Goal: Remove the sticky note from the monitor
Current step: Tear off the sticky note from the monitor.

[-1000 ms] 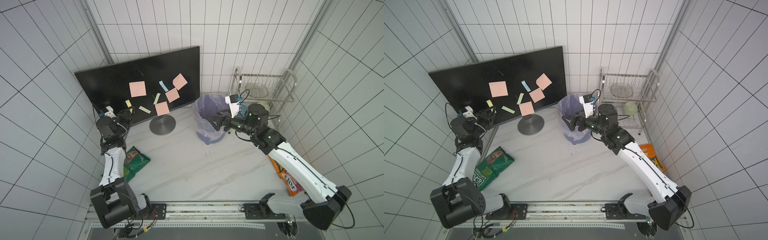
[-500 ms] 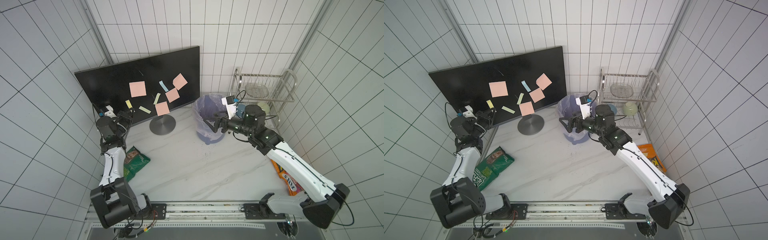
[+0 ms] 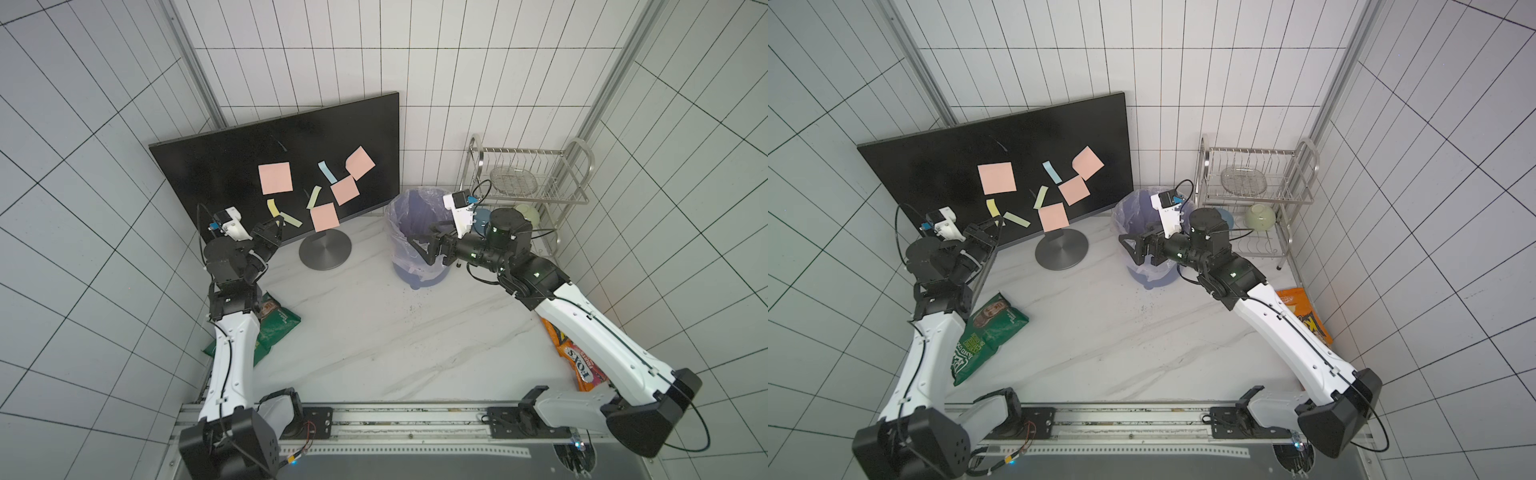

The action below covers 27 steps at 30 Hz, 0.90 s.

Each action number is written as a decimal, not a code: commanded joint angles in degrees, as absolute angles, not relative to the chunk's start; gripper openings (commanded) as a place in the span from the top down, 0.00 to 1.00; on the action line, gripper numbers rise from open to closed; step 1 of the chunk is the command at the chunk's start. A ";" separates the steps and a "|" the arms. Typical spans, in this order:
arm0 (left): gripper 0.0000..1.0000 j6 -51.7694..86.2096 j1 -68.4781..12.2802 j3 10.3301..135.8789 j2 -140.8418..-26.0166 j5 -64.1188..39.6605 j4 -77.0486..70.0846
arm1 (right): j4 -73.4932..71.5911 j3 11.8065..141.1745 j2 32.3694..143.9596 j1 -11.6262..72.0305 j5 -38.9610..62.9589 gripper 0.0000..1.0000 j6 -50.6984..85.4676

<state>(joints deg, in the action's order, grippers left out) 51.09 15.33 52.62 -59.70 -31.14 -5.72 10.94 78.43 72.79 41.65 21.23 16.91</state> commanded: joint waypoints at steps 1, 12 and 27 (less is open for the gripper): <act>1.00 43.97 8.95 52.18 -54.32 -22.95 2.32 | 15.62 81.05 70.75 42.02 15.95 0.01 13.68; 1.00 33.55 -22.47 65.35 -63.56 -12.16 6.56 | 23.26 82.97 68.11 37.61 6.95 0.01 8.84; 1.00 27.74 -34.50 87.21 -92.27 -13.86 7.94 | 24.61 82.41 65.61 34.08 5.67 0.01 9.29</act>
<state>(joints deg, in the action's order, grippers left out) 29.76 -34.15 84.36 -89.76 -14.17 7.29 24.08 81.32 66.92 34.79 6.52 9.63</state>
